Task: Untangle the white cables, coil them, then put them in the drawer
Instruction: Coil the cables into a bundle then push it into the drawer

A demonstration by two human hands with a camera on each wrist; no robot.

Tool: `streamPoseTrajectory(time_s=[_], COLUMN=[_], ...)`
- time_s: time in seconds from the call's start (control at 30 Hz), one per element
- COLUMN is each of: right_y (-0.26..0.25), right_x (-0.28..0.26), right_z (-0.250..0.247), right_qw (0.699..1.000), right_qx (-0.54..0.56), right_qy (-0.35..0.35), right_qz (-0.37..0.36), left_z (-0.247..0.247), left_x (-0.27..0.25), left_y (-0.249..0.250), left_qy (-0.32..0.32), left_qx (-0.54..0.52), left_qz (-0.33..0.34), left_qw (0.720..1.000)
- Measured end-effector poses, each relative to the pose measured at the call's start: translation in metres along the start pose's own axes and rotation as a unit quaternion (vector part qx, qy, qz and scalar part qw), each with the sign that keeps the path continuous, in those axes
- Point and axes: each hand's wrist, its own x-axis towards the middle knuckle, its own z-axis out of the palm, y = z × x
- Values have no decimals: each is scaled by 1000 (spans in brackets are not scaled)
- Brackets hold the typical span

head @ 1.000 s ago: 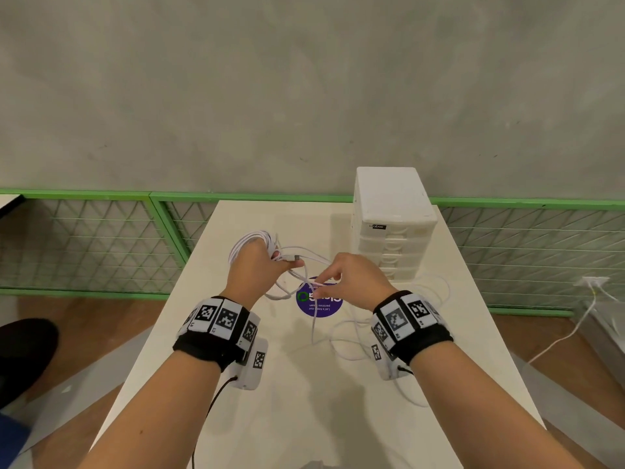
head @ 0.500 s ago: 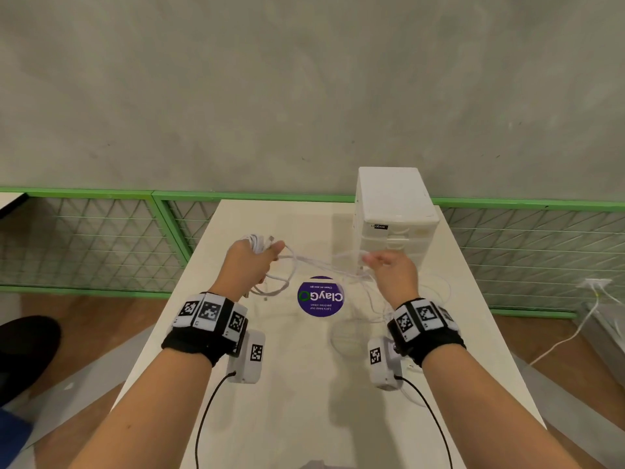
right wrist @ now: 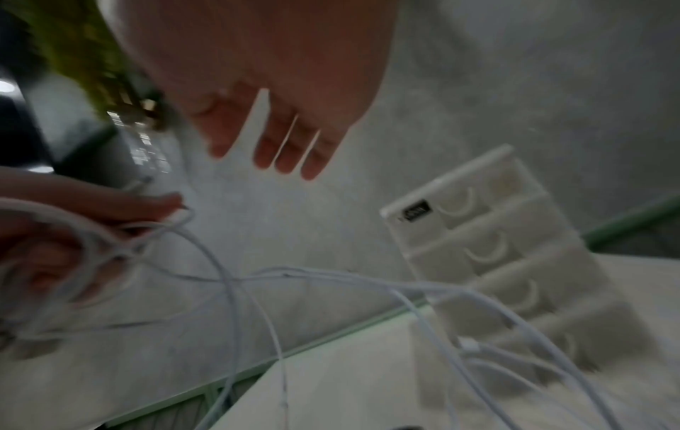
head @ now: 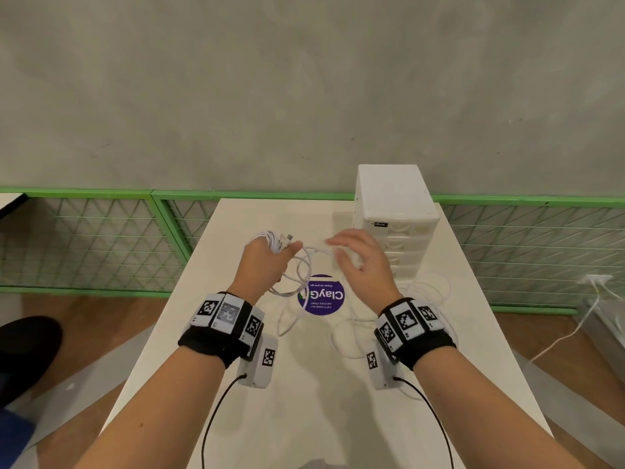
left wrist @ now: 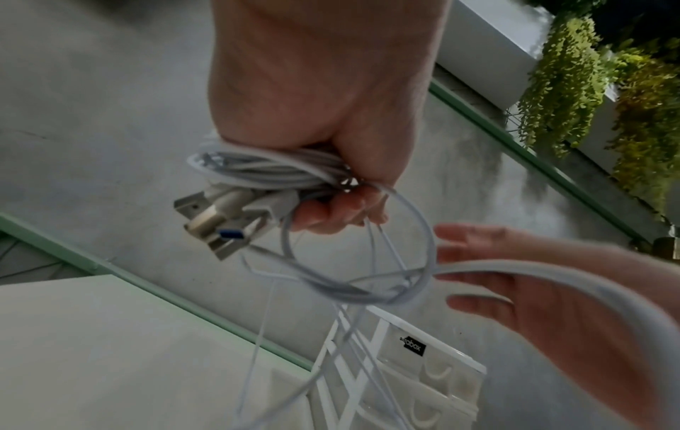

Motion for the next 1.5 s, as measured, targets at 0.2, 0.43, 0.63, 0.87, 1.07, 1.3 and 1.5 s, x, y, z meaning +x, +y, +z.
streamPoseTrajectory(time_s=[0.2, 0.43, 0.63, 0.87, 1.07, 1.3, 1.5], right_y=[-24, 5, 99, 108, 11, -19, 48], right_x=[1, -1, -32, -41, -15, -4, -13], right_z=[18, 6, -40, -26, 5, 24, -22], right_qw=[969, 968, 917, 898, 997, 972, 964], right_qx=[-47, 24, -204, -229, -18, -28, -129], right_qy=[-194, -179, -50, -153, 76, -181, -10], right_qz=[148, 172, 340, 343, 19, 145, 234], left_z=[5, -14, -49, -28, -5, 8, -28], left_x=[-2, 12, 25, 24, 18, 12, 22], left_y=[3, -12, -31, -24, -7, -2, -20], left_qy=[-11, 56, 149, 87, 66, 60, 146], left_qx=[17, -7, -52, -66, -22, -5, -34], left_qz=[25, -19, -15, -17, -9, 22, 0], left_qw=[999, 998, 987, 994, 998, 998, 989])
